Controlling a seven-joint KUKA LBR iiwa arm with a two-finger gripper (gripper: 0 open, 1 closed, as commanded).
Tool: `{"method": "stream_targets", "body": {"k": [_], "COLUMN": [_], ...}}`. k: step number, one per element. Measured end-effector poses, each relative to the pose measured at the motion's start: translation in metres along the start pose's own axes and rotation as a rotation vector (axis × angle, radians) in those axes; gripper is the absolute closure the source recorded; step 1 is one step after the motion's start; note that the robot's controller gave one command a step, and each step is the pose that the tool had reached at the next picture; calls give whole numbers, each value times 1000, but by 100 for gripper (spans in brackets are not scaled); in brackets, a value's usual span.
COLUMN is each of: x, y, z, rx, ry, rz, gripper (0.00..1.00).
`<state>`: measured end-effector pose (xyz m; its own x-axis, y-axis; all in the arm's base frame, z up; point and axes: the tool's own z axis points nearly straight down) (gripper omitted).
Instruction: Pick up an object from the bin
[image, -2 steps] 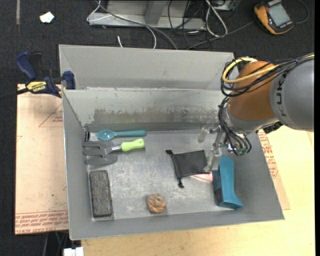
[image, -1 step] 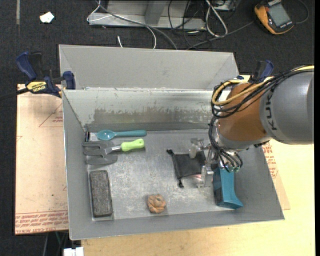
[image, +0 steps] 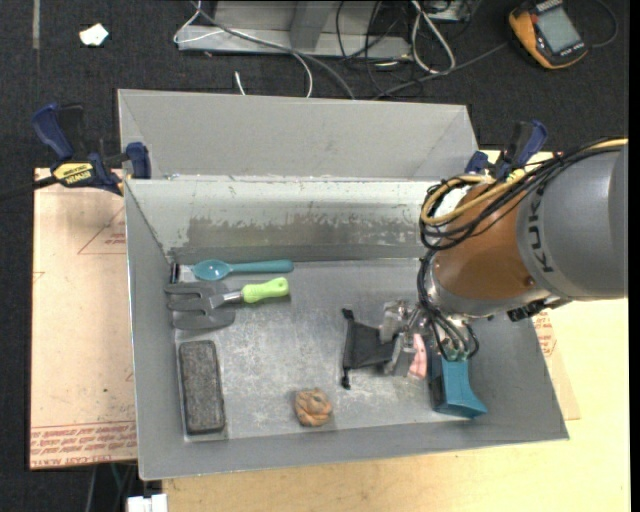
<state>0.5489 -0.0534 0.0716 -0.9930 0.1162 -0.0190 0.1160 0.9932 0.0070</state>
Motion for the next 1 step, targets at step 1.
{"method": "stream_targets", "body": {"k": [1], "x": [1], "y": [-3], "z": [1], "rx": [5], "ry": [2], "rz": [1], "gripper": [0]}}
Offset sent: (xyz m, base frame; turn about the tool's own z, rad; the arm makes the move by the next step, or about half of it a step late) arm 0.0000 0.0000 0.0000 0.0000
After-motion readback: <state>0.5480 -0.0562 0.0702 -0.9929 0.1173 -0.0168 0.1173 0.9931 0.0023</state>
